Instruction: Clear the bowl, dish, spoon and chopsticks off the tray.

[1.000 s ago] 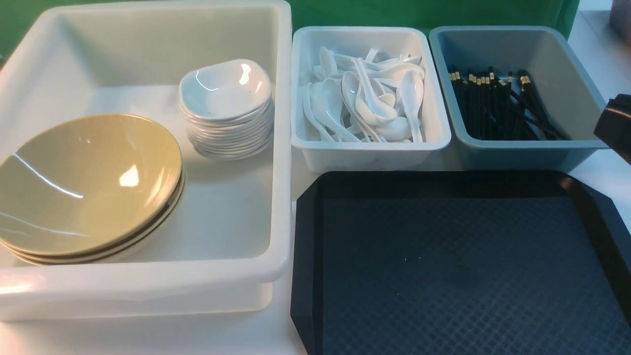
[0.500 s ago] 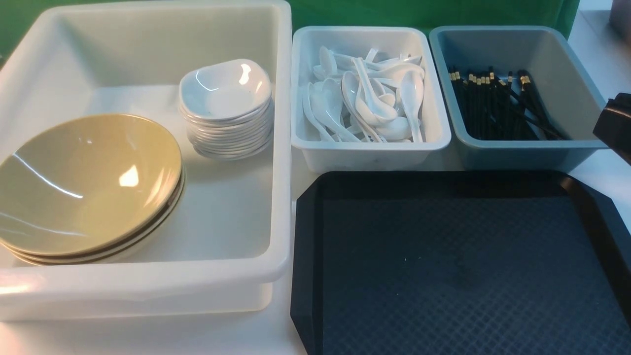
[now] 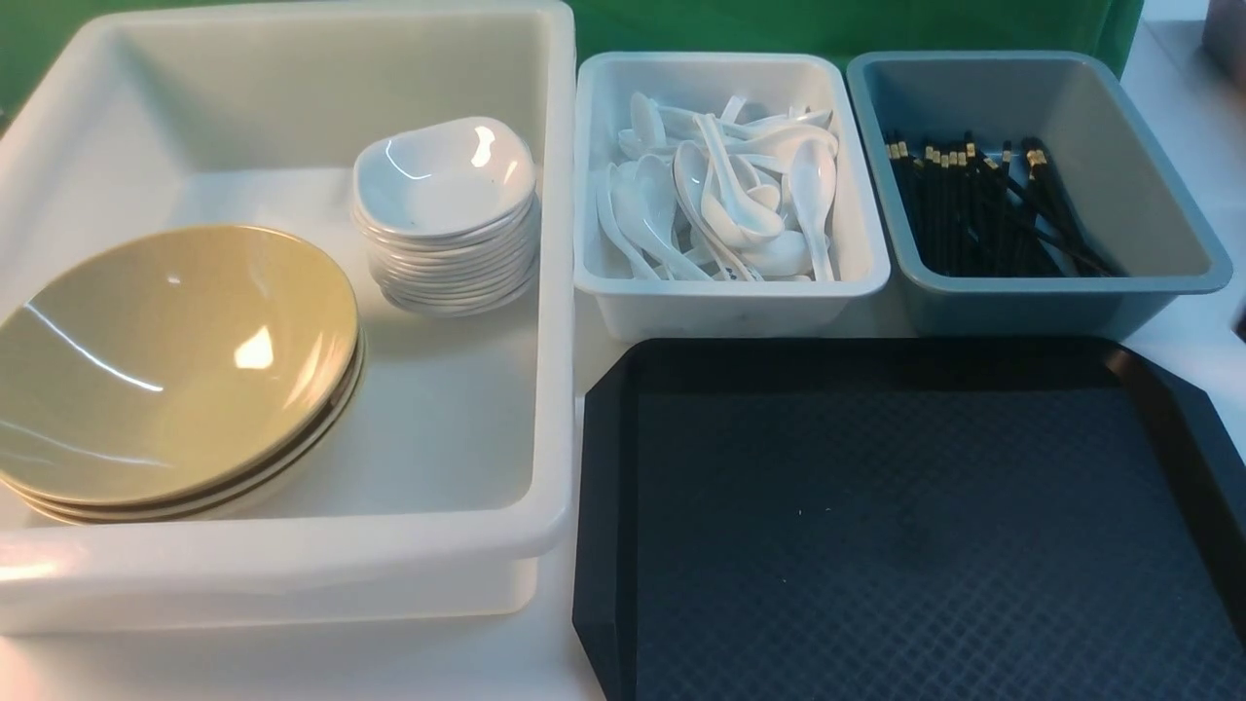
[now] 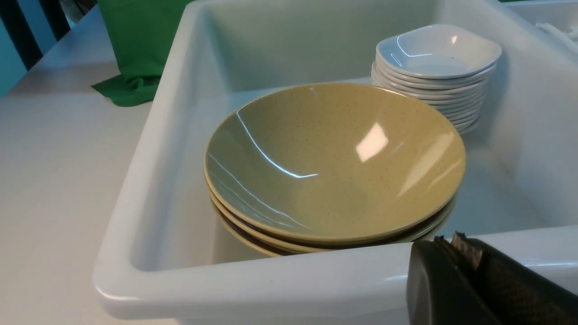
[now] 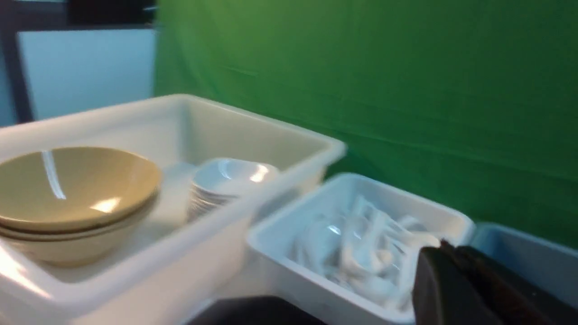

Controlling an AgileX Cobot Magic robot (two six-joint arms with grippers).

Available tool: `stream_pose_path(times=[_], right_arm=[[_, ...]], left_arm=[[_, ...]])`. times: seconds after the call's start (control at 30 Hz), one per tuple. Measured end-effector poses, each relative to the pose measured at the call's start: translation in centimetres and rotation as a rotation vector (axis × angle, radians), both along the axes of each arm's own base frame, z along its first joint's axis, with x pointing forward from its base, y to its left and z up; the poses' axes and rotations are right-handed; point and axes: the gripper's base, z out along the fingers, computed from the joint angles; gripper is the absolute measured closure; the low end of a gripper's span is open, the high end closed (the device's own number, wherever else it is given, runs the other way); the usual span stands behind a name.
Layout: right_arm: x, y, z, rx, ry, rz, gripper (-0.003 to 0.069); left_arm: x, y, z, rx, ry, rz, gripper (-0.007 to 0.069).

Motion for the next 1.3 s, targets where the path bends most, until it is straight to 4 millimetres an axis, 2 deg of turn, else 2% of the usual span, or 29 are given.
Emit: stream_pose_path(times=[0.1, 0.13, 0.3, 0.4, 0.57, 1.3], right_arm=[[-0.7, -1.8, -4.4, -0.009, 0.072, -0.155, 0.0628], [-0.8, -2.0, -5.0, -0.018, 0.089, -0.177, 0.0628], [-2.5, -4.1, -11.7, -0.042, 0.222, -0.418, 0.0629], [-3.2, -4.6, -13.3, -0.013, 0.238, -0.508, 0.0629], [-3.6, -5.1, -13.8, -0.007, 0.274, -0.586, 0.0629], [-3.6, -5.0, -13.8, 0.036, 0.281, -0.581, 0.0627]], left_arm=[[0.0, 0.0, 0.0, 0.000, 0.000, 0.000, 0.0636], [0.0, 0.0, 0.0, 0.000, 0.000, 0.000, 0.0636], [0.0, 0.0, 0.0, 0.000, -0.001, 0.000, 0.0636], [0.0, 0.0, 0.0, 0.000, -0.001, 0.000, 0.0636], [0.0, 0.0, 0.0, 0.001, -0.003, 0.000, 0.0636], [0.0, 0.0, 0.0, 0.002, -0.003, 0.001, 0.0636]])
